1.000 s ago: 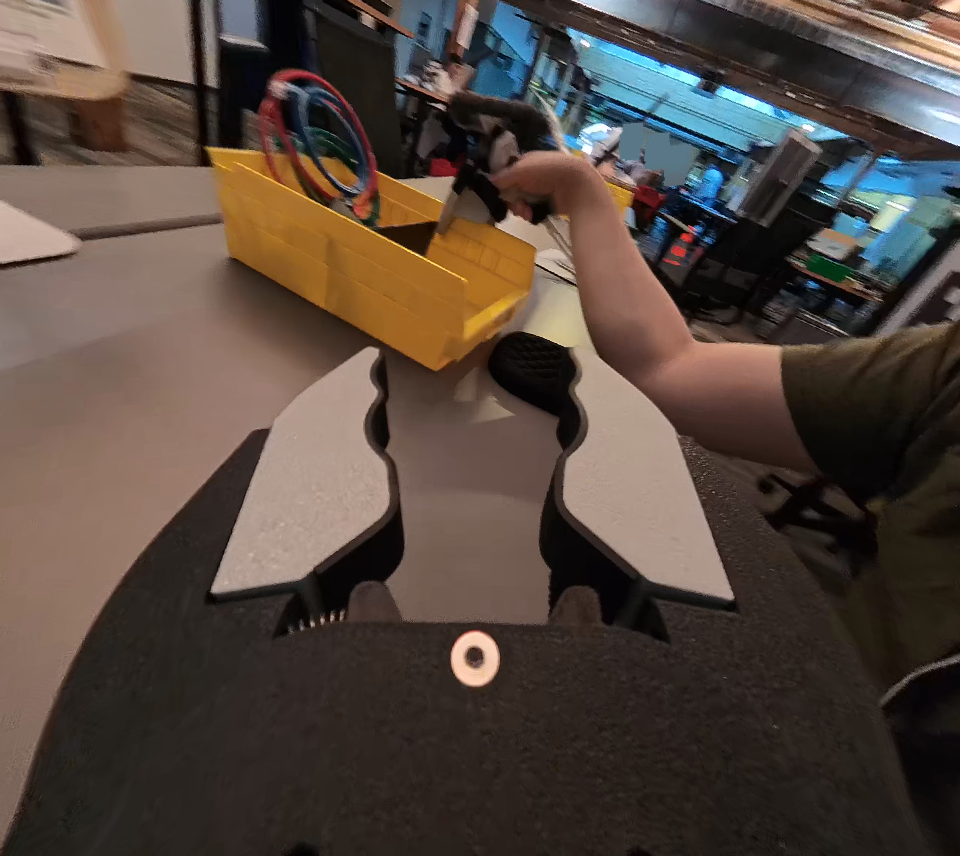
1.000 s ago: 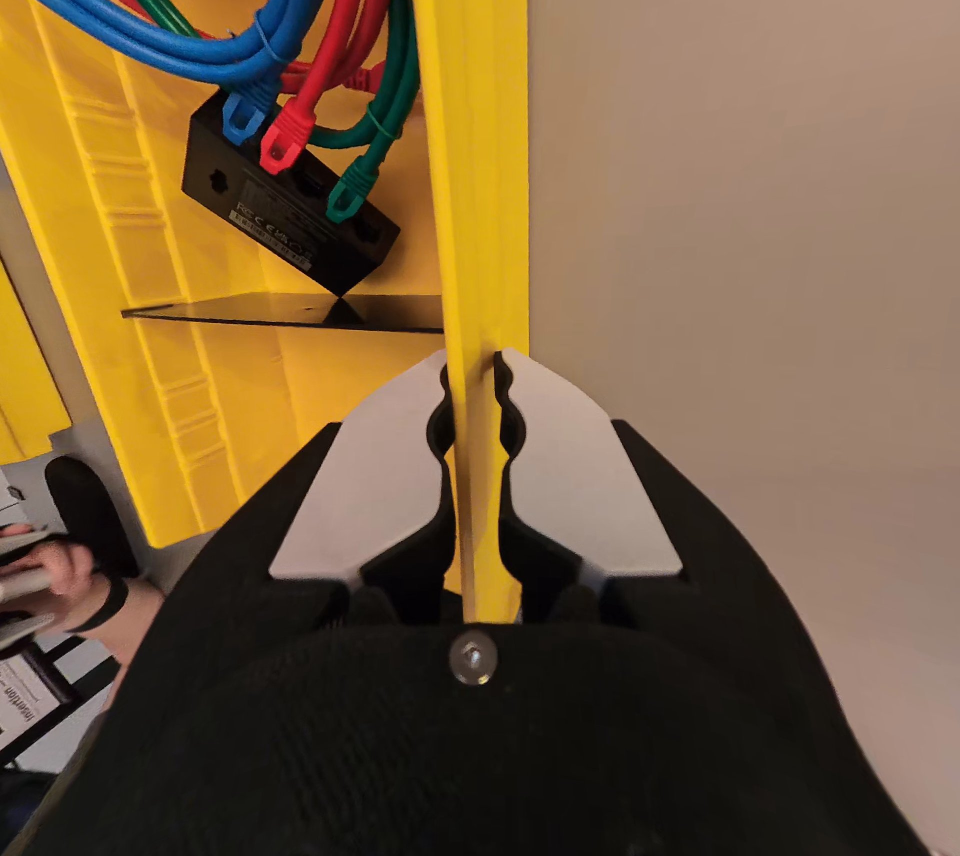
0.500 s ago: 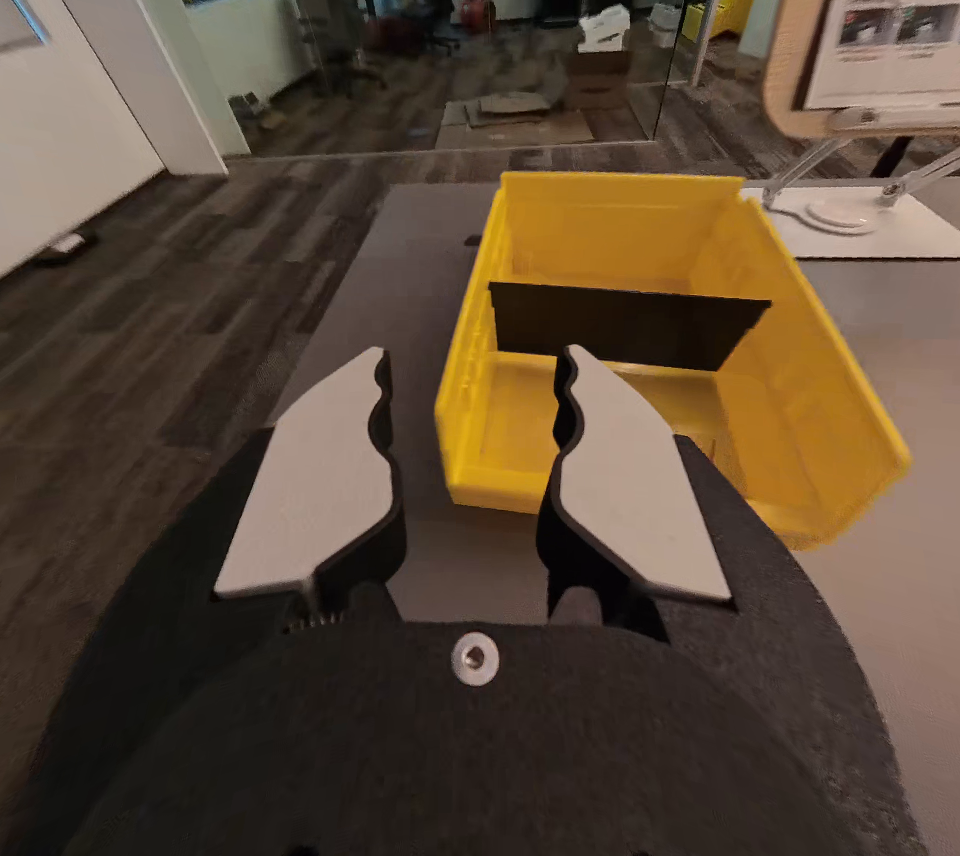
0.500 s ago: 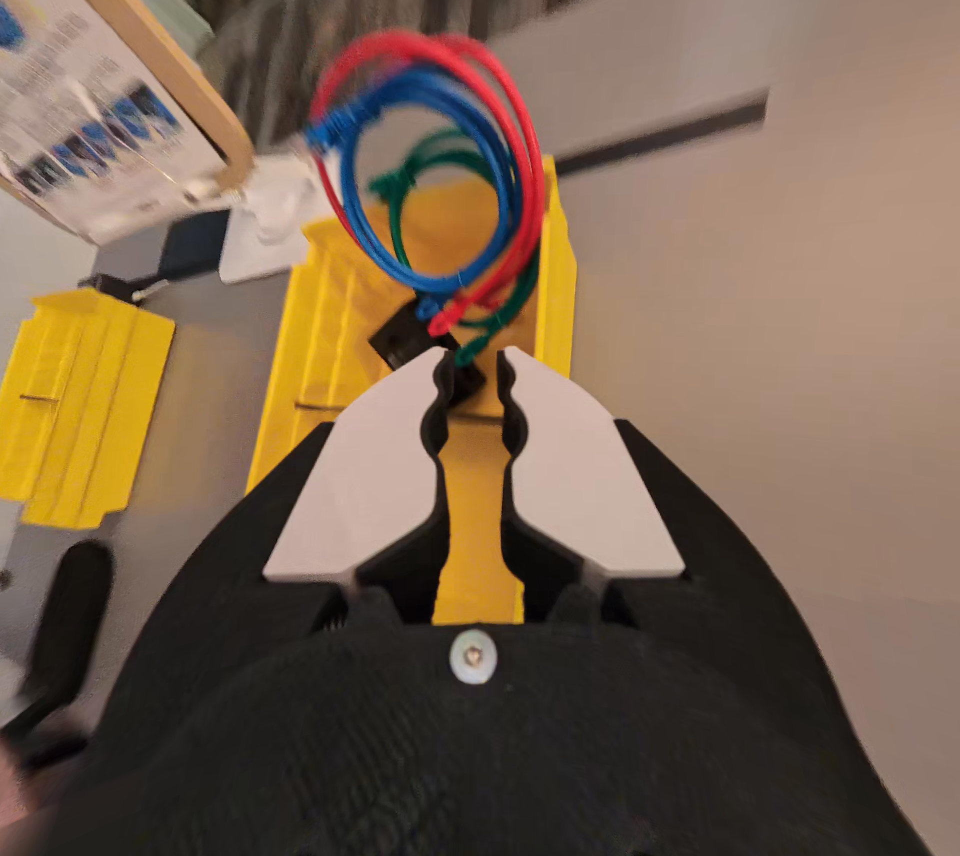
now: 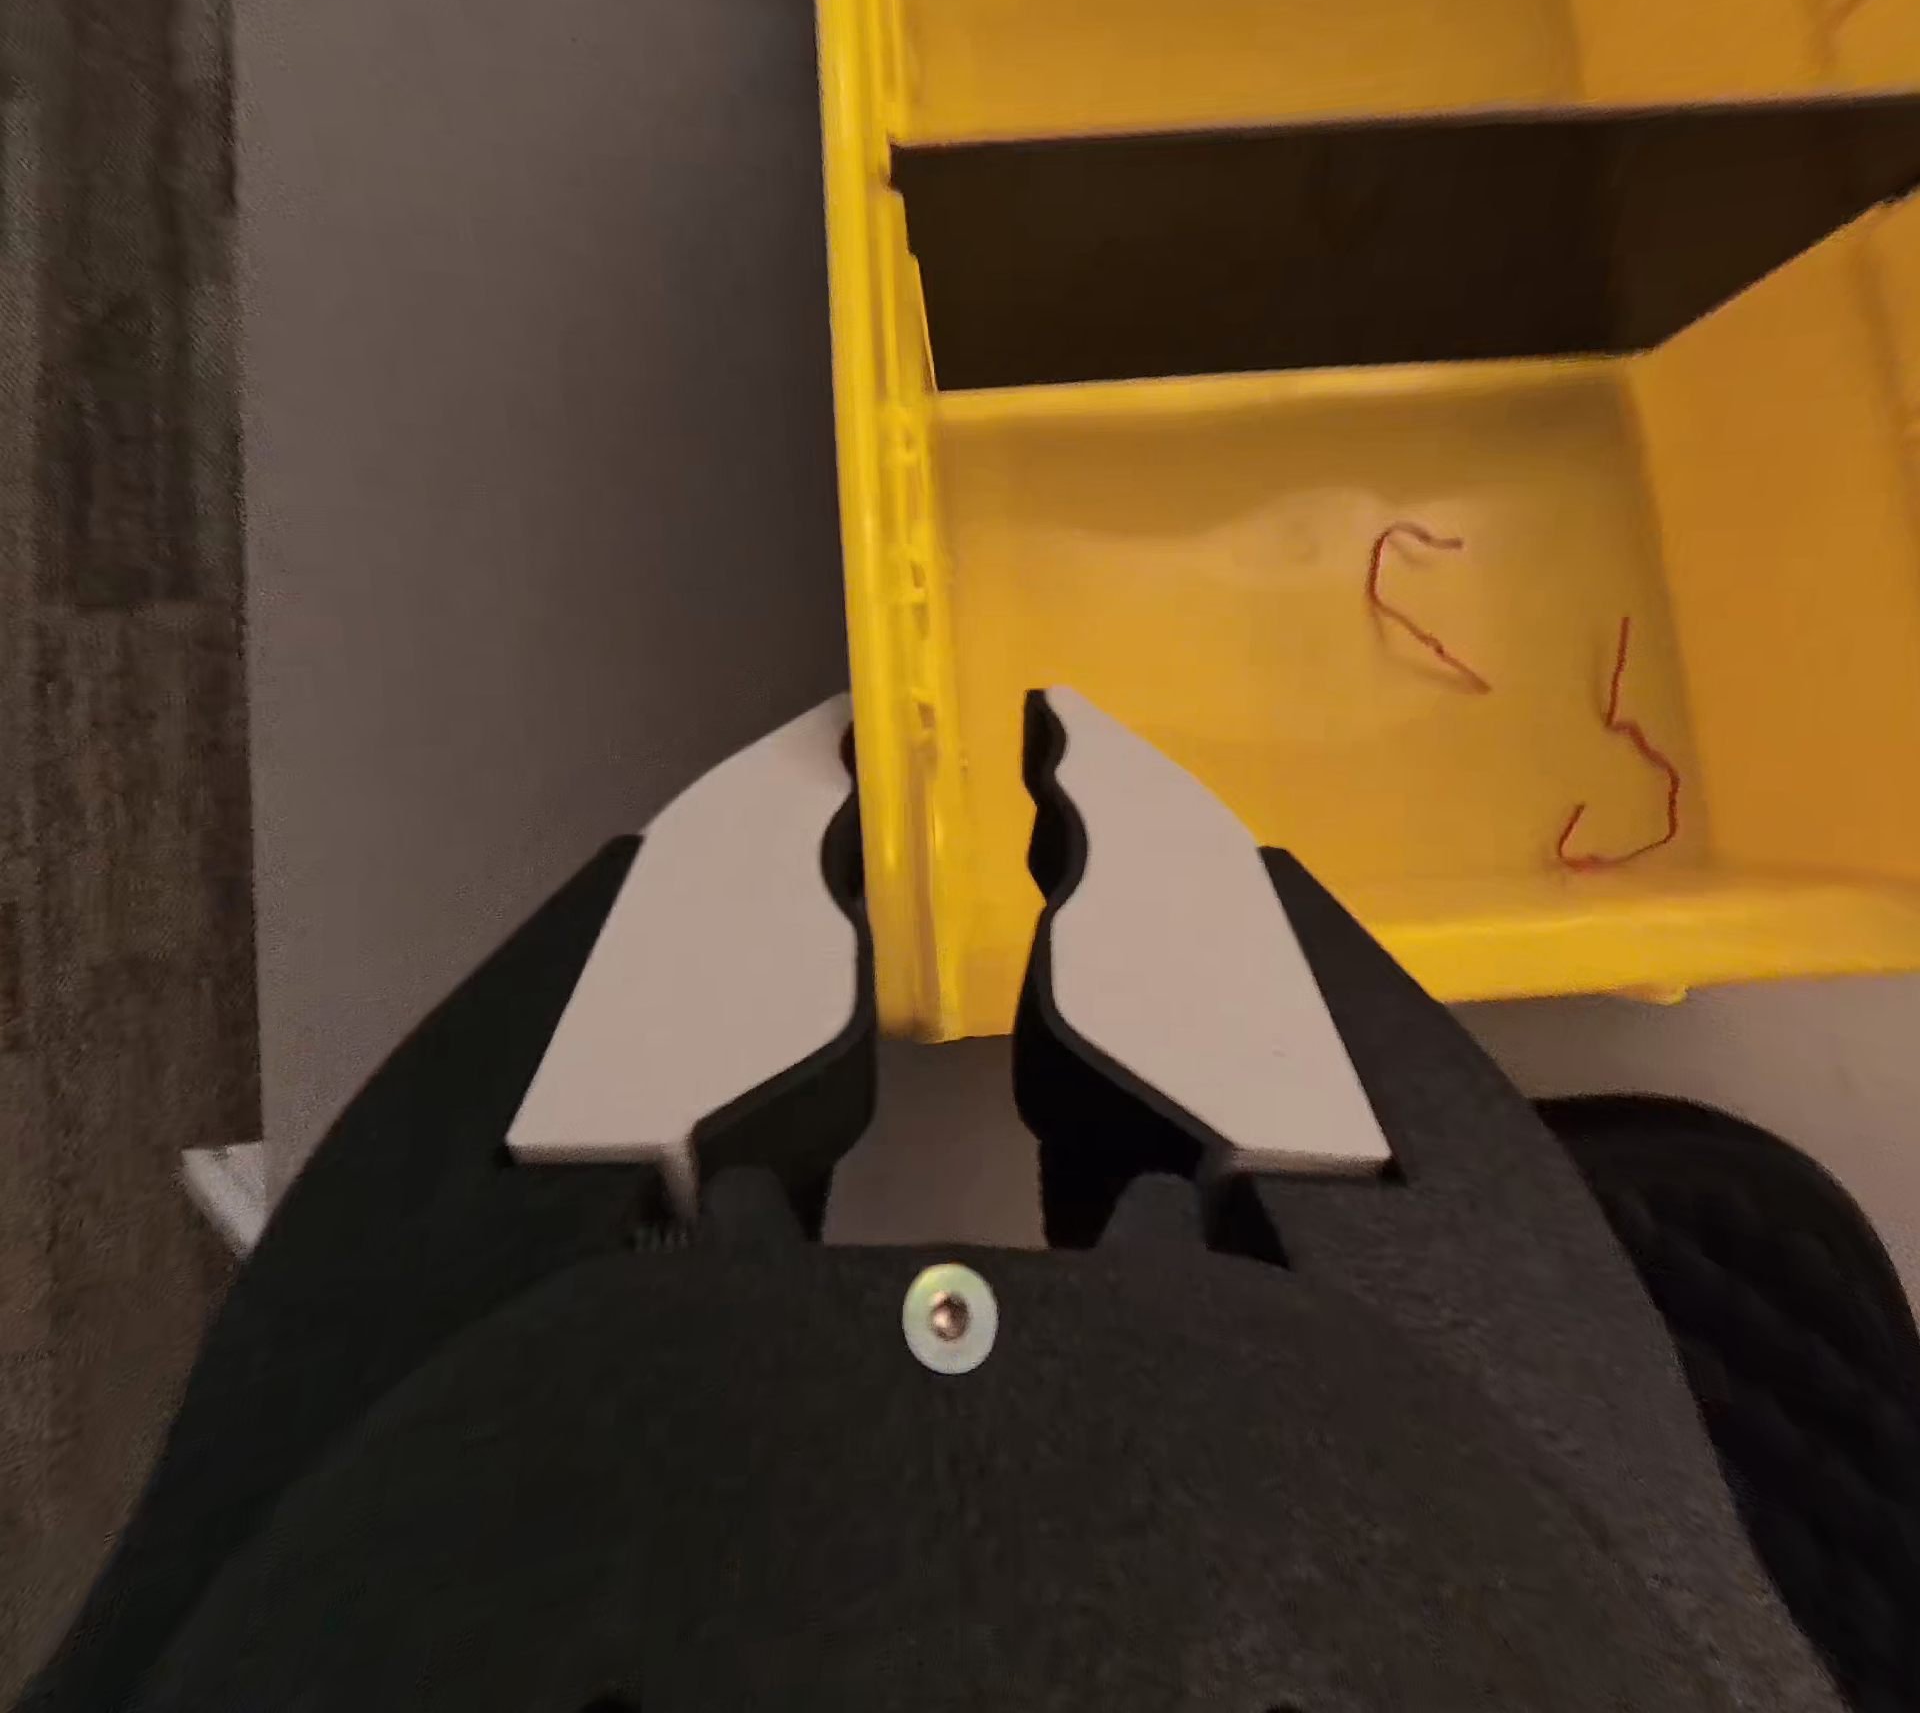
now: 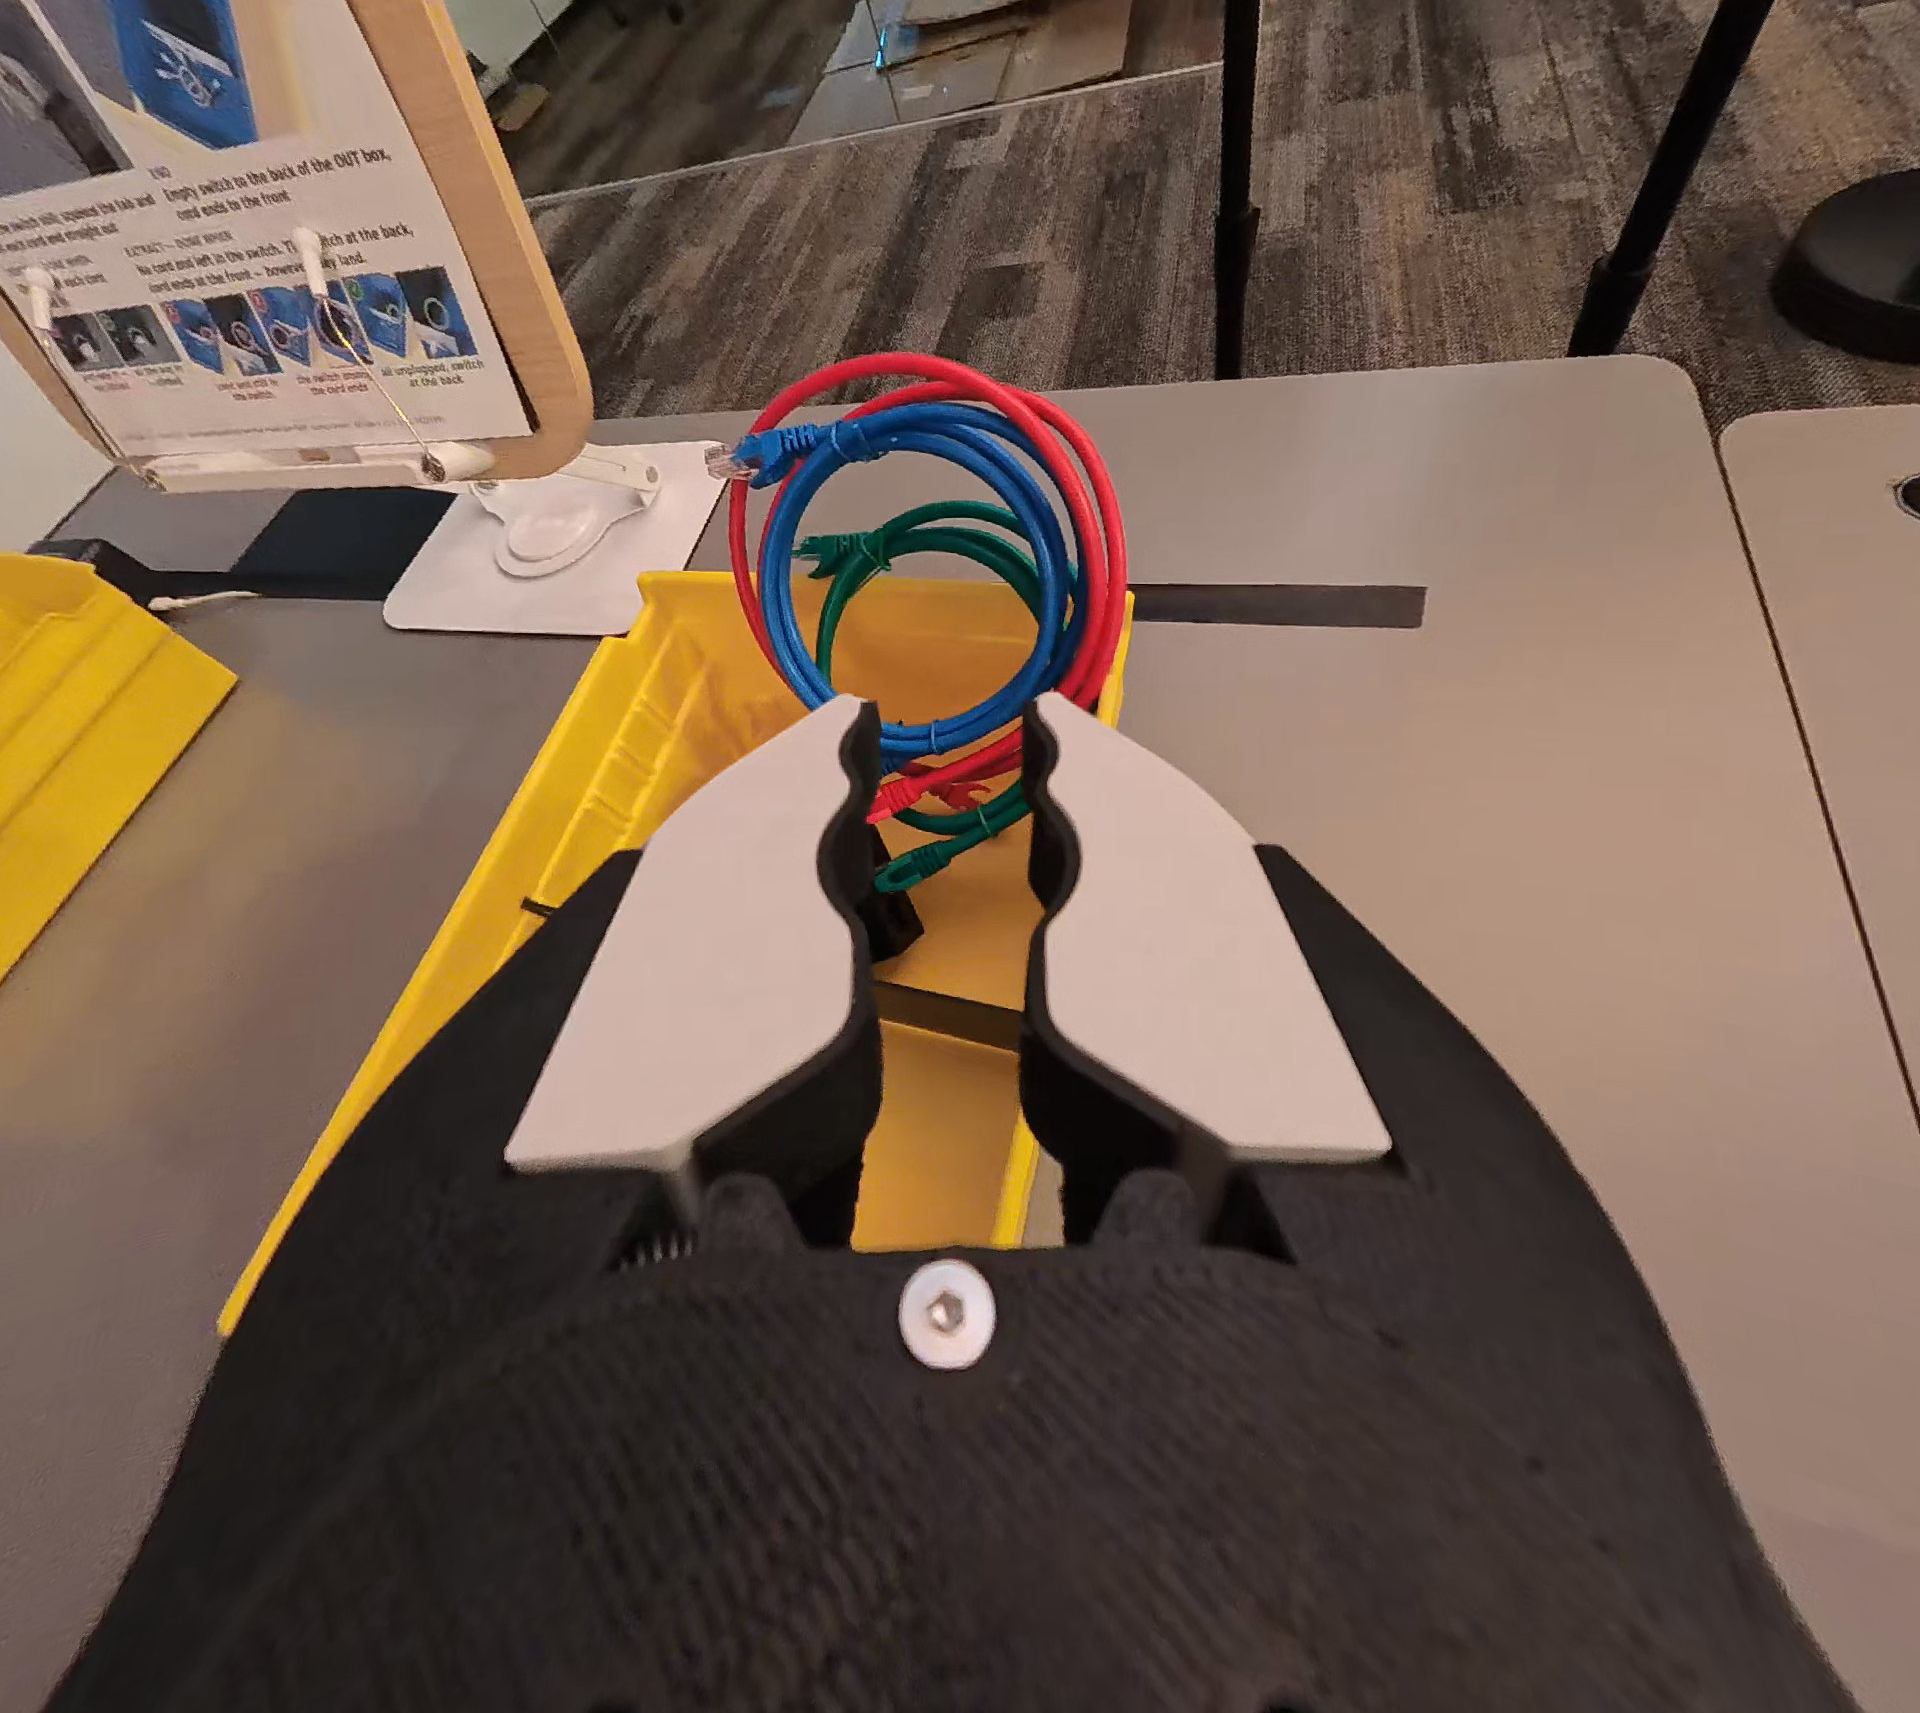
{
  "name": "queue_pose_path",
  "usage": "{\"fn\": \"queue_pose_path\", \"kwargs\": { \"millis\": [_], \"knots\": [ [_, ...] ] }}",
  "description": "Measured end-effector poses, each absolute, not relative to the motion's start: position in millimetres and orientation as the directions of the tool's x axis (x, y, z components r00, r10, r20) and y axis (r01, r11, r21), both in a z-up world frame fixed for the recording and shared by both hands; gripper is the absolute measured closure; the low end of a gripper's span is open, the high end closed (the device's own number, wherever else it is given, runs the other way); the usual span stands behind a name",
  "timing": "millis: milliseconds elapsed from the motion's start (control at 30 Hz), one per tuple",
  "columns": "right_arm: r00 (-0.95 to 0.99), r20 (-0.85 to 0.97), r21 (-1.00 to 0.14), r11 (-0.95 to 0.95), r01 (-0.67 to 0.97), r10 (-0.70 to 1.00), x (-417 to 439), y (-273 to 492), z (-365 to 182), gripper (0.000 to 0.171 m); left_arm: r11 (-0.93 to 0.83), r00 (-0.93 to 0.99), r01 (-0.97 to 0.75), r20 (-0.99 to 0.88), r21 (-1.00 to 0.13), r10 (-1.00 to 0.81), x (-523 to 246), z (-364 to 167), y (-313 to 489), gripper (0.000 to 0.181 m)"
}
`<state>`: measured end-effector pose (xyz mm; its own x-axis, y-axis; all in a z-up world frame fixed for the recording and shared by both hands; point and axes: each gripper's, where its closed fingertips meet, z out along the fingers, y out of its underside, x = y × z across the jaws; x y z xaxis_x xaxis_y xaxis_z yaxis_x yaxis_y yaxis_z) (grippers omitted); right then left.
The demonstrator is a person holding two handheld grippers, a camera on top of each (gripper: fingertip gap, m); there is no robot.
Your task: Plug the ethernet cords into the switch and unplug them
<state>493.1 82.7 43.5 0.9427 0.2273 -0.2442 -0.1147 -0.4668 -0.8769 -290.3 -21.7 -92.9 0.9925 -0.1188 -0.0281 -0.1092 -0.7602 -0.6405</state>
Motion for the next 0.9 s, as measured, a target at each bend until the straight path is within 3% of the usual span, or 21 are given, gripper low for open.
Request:
{"fn": "queue_pose_path", "kwargs": {
  "millis": [67, 267, 500, 667, 767, 833, 900],
  "knots": [
    [0.939, -0.260, -0.867, -0.482, -0.125, 0.225, 494, 82, 41, 0.144, -0.778, 0.983, -0.183, -0.103, -0.600, -0.152, -295, -103, -21, 0.174],
    [0.918, -0.326, -0.828, -0.536, -0.163, 0.224, 497, 82, 29, 0.144, -0.722, 0.959, -0.274, -0.121, -0.635, -0.257, -265, -103, -22, 0.172],
    [0.908, -0.317, -0.866, -0.475, -0.159, 0.273, 486, 79, 48, 0.147, -0.705, 0.931, -0.360, -0.184, -0.611, -0.316, -207, -105, -27, 0.169],
    [0.861, -0.185, -0.980, -0.153, -0.126, 0.474, 443, 57, 124, 0.152, -0.698, 0.910, -0.412, -0.222, -0.586, -0.351, -142, -106, -36, 0.163],
    [0.792, -0.108, -0.990, 0.006, -0.139, 0.602, 405, 32, 156, 0.148, -0.693, 0.914, -0.398, -0.193, -0.601, -0.358, -100, -108, -41, 0.159],
    [0.851, -0.066, -0.998, -0.029, -0.060, 0.521, 407, 38, 144, 0.144, -0.682, 0.911, -0.403, -0.196, -0.610, -0.363, -76, -110, -43, 0.155],
    [0.923, -0.055, -0.983, -0.181, 0.015, 0.381, 433, 49, 115, 0.132, -0.677, 0.910, -0.405, -0.199, -0.615, -0.364, -58, -110, -44, 0.154]
  ]
}}
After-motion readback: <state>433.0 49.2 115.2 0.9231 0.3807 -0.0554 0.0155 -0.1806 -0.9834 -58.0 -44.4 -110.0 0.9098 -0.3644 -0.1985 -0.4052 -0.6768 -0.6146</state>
